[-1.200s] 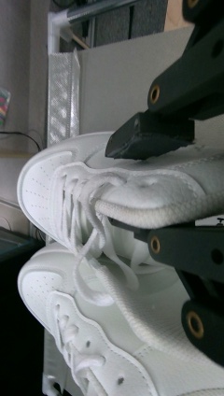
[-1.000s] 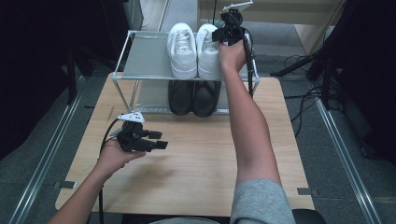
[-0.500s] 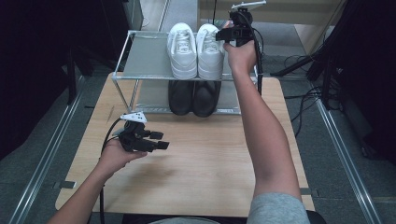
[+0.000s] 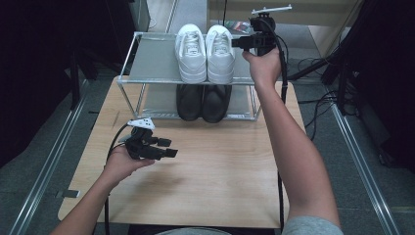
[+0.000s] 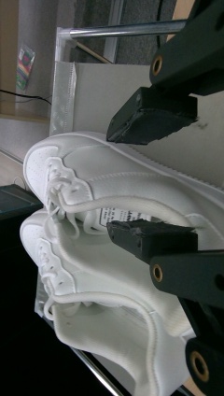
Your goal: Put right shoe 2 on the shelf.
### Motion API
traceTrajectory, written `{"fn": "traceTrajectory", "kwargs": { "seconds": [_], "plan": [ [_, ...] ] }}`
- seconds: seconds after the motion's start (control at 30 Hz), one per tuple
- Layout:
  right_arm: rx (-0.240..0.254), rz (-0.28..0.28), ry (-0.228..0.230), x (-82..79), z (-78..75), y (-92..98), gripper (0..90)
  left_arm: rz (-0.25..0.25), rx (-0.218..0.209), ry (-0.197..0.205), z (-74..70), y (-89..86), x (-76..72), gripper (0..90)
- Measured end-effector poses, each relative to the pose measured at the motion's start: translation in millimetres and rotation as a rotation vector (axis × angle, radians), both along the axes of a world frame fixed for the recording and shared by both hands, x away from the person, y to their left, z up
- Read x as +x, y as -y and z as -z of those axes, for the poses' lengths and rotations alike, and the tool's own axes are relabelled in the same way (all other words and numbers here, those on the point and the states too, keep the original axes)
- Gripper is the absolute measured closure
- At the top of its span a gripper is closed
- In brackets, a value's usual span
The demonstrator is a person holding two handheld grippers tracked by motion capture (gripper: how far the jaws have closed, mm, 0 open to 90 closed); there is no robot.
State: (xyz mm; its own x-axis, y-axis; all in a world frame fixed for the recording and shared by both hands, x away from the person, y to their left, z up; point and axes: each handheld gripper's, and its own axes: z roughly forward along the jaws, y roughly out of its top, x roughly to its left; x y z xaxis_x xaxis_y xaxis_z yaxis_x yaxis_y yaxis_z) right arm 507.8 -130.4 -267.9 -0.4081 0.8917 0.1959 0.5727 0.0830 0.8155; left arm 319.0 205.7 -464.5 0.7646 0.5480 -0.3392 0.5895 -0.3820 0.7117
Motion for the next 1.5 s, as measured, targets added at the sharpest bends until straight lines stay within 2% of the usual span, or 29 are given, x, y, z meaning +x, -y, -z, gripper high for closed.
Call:
{"fn": "traceTrajectory", "kwargs": {
  "seconds": [0.23, 0.47, 0.67, 0.9, 1.0, 1.3, 1.37, 1.43, 1.5],
  "plan": [
    [0.016, -0.020, 0.000, -10.4, 5.1, 11.8, 51.2, -0.004, 0.004, 0.002, 0.1, 0.1, 0.1, 41.9],
    [0.025, -0.058, -0.003, -21.8, 11.9, 13.1, 50.6, -0.005, 0.004, 0.002, 0.1, 0.6, -0.4, 41.8],
    [-0.002, -0.084, 0.000, -32.1, 20.7, 12.0, 49.8, -0.009, 0.003, 0.003, 0.5, 0.0, -0.4, 41.7],
    [-0.001, -0.117, -0.006, -44.3, 31.8, 10.0, 49.7, -0.017, 0.001, 0.001, 0.5, -2.4, 0.5, 41.5],
    [0.042, -0.148, -0.009, -55.0, 38.0, 11.5, 49.7, -0.015, 0.008, 0.000, 0.6, -2.9, 0.8, 41.4],
    [0.025, -0.191, 0.009, -78.8, 54.3, 8.6, 48.7, -0.011, 0.014, -0.001, 1.2, -2.2, 0.6, 41.1],
    [0.030, -0.201, 0.009, -83.5, 58.9, 7.7, 48.2, -0.012, 0.016, -0.002, 1.2, -2.3, 0.7, 41.0],
    [0.070, -0.217, -0.008, -88.4, 65.3, 8.1, 47.9, -0.009, 0.019, 0.001, 1.0, -2.6, 0.7, 40.9],
    [0.059, -0.224, -0.005, -91.9, 69.9, 8.0, 47.2, -0.011, 0.020, 0.001, 0.8, -2.6, 0.4, 40.9]
  ]
}}
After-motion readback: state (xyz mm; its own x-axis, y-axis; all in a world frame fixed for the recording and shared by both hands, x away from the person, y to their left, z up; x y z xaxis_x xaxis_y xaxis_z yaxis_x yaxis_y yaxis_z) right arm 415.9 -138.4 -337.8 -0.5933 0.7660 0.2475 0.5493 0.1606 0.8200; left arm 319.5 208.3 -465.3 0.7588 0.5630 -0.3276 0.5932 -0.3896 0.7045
